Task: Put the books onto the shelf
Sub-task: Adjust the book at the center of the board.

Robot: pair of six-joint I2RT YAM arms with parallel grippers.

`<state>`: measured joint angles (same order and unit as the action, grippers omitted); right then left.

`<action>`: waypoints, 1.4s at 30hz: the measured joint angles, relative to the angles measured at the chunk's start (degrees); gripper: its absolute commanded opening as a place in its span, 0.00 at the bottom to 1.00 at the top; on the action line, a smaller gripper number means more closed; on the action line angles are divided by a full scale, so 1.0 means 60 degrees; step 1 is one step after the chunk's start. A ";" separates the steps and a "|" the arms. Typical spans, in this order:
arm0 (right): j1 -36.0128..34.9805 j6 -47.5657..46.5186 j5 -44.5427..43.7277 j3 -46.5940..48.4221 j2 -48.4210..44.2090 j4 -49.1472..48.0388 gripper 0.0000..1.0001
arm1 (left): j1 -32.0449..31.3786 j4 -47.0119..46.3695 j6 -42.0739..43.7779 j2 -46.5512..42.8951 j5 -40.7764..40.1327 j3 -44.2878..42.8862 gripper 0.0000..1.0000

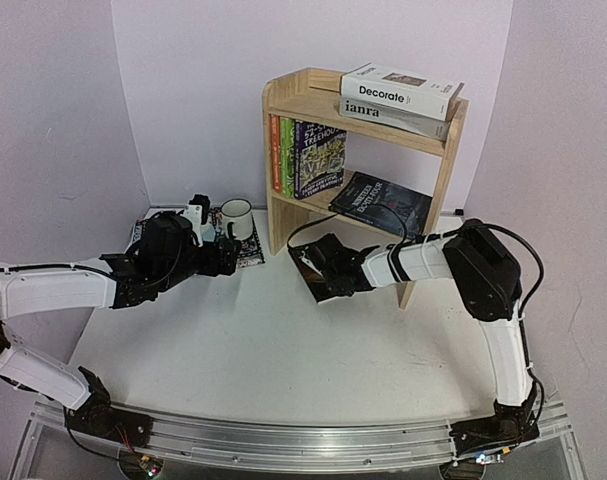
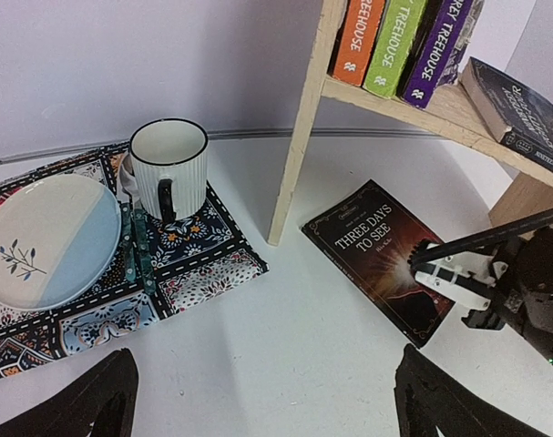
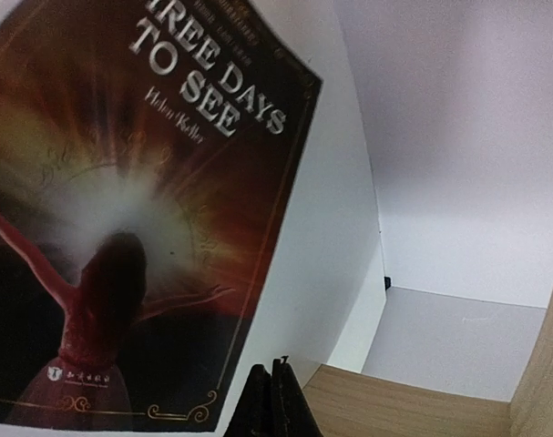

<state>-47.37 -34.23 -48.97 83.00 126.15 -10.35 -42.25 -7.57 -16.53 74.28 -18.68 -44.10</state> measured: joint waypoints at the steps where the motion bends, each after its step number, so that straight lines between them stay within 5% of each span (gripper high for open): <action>1: 0.0037 -0.0098 0.0000 0.0100 0.0185 0.0081 0.00 | 0.0007 0.0000 0.0000 0.0000 0.0002 0.0000 0.99; 20: 0.1090 -0.0231 0.0865 0.1996 0.1190 0.1606 0.00 | 0.0079 0.0000 0.0000 0.0025 0.0081 0.0000 0.99; 30: 0.1405 -0.0181 0.2597 0.2672 0.1570 0.3217 0.00 | 0.0124 0.0000 0.0000 0.0045 0.0097 0.0000 0.99; 42: 0.0567 -0.0146 0.3520 0.1410 0.0630 0.3195 0.01 | 0.0160 -0.0004 -0.0072 0.0695 0.0383 -0.0004 1.00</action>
<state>-43.97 -35.10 -27.85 91.46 129.93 8.82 -41.29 -7.60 -16.97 78.45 -16.38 -44.12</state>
